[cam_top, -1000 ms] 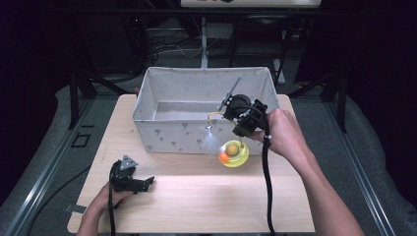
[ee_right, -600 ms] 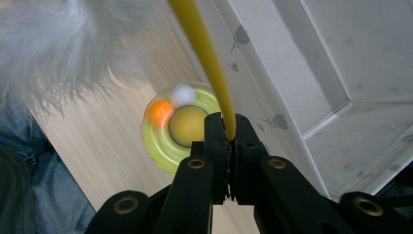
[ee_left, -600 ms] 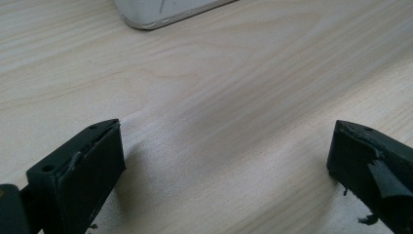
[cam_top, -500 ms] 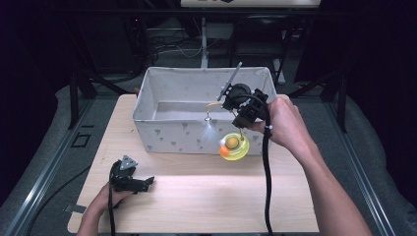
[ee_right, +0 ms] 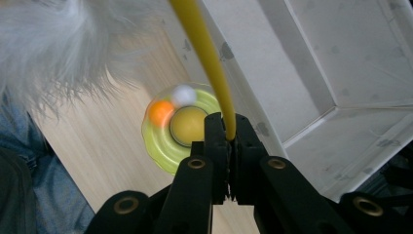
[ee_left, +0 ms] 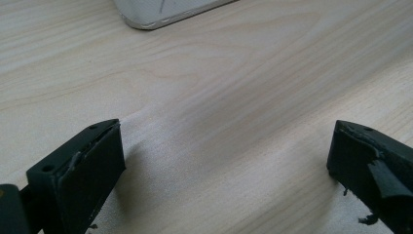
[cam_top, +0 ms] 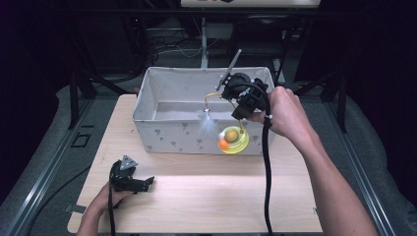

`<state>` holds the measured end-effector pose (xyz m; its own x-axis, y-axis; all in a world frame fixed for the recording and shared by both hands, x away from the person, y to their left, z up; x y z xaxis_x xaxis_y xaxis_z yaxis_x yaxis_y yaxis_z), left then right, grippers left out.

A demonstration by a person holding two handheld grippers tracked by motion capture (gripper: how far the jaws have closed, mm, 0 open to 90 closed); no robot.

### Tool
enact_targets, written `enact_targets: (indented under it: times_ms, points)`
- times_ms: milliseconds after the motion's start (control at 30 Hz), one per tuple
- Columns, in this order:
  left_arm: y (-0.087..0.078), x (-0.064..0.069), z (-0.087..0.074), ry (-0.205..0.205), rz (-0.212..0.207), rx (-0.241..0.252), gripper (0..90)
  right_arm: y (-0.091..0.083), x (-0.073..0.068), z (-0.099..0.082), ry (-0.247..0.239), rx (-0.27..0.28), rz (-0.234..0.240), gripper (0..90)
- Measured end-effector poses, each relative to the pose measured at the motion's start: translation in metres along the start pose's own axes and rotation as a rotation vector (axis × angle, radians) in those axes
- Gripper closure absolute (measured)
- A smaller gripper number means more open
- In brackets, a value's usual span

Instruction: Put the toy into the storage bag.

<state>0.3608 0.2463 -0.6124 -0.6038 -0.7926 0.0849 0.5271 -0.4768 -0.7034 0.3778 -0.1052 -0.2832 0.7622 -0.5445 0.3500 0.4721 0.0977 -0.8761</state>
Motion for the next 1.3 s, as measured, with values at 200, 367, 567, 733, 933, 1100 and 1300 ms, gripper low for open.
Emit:
enact_targets:
  times_ms: [200, 367, 567, 733, 933, 1100, 1300]
  points:
    - [0.0, 0.0, 0.0, 0.001, 0.001, 0.0, 0.2, -0.009, 0.004, 0.007, -0.001, 0.012, -0.007, 87.8]
    - [0.0, 0.0, 0.0, 0.0, 0.0, 0.0, 0.2, -0.015, 0.008, 0.015, -0.004, 0.017, -0.014, 87.8]
    - [0.0, 0.0, 0.0, 0.001, 0.001, 0.0, 0.2, -0.02, 0.016, 0.021, 0.005, 0.027, -0.021, 87.8]
    - [0.0, 0.0, 0.0, 0.0, 0.001, 0.0, 0.2, -0.023, 0.023, 0.027, 0.016, 0.028, -0.025, 87.9]
    - [0.0, 0.0, 0.0, 0.001, 0.001, 0.0, 0.2, -0.028, 0.034, 0.034, 0.034, 0.032, -0.036, 87.8]
    - [0.0, 0.0, 0.0, 0.0, 0.001, 0.0, 0.2, -0.029, 0.042, 0.039, 0.052, 0.04, -0.044, 87.9]
    - [0.0, 0.0, 0.0, -0.002, 0.001, -0.001, 0.2, -0.029, 0.054, 0.043, 0.076, 0.039, -0.055, 87.9]
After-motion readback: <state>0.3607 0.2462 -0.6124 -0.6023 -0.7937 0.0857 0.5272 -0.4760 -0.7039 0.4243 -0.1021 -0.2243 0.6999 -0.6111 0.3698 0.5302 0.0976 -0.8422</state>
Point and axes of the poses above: each handheld gripper's, and its own axes: y roughly forward along the jaws, z roughly out of its top, x roughly to its right, the point moved 3 cm from there along y, roughly forward along the jaws, and after that the axes turned 7 degrees about -z, right-handed, at the moved point
